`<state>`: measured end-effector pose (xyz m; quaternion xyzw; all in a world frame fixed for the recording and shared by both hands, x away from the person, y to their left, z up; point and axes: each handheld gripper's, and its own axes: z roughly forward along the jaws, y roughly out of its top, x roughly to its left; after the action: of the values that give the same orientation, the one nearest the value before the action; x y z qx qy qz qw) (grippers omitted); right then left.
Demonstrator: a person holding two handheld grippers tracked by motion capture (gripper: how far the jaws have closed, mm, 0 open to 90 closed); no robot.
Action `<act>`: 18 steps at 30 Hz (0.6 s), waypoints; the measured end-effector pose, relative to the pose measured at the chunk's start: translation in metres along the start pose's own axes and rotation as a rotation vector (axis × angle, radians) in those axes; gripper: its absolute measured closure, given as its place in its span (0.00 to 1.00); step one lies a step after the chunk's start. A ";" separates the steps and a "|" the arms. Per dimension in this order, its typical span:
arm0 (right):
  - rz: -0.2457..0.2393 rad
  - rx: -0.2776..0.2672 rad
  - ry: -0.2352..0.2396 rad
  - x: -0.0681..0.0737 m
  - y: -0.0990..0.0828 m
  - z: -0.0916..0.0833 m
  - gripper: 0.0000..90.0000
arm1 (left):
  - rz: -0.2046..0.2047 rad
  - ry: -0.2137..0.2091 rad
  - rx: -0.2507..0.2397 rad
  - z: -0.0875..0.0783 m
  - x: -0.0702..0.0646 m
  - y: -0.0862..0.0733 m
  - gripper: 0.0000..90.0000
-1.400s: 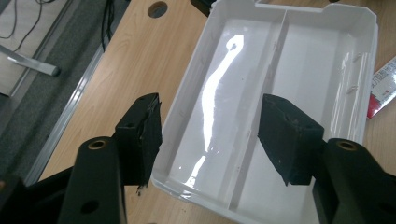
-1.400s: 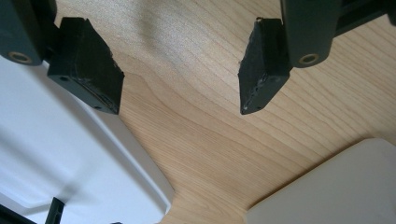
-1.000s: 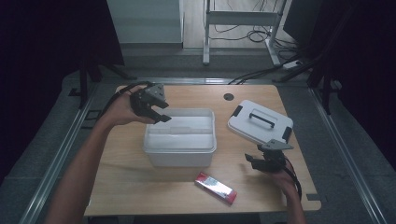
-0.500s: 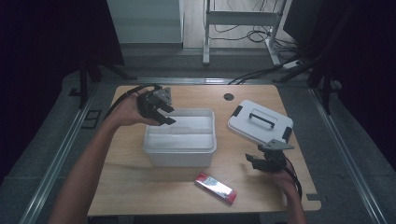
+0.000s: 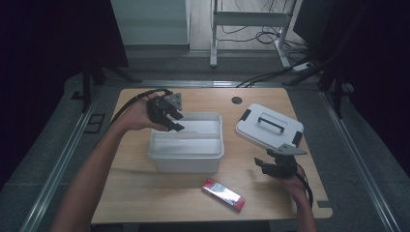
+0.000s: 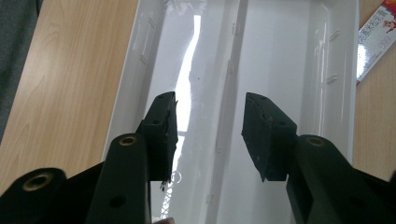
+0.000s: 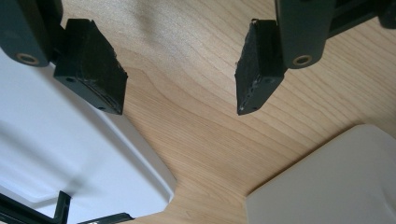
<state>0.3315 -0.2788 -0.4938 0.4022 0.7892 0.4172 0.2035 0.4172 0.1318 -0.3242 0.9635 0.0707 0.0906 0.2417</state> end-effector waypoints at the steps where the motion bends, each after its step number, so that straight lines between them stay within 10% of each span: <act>1: 0.001 -0.001 0.000 0.000 0.000 0.000 0.38 | 0.000 -0.001 0.001 0.001 0.000 0.000 0.62; 18: 0.001 0.000 -0.004 0.001 -0.001 -0.003 0.38 | 0.025 -0.046 0.044 0.019 -0.004 0.004 0.65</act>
<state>0.3280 -0.2797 -0.4932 0.4034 0.7885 0.4166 0.2048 0.4181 0.1186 -0.3390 0.9712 0.0549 0.0697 0.2209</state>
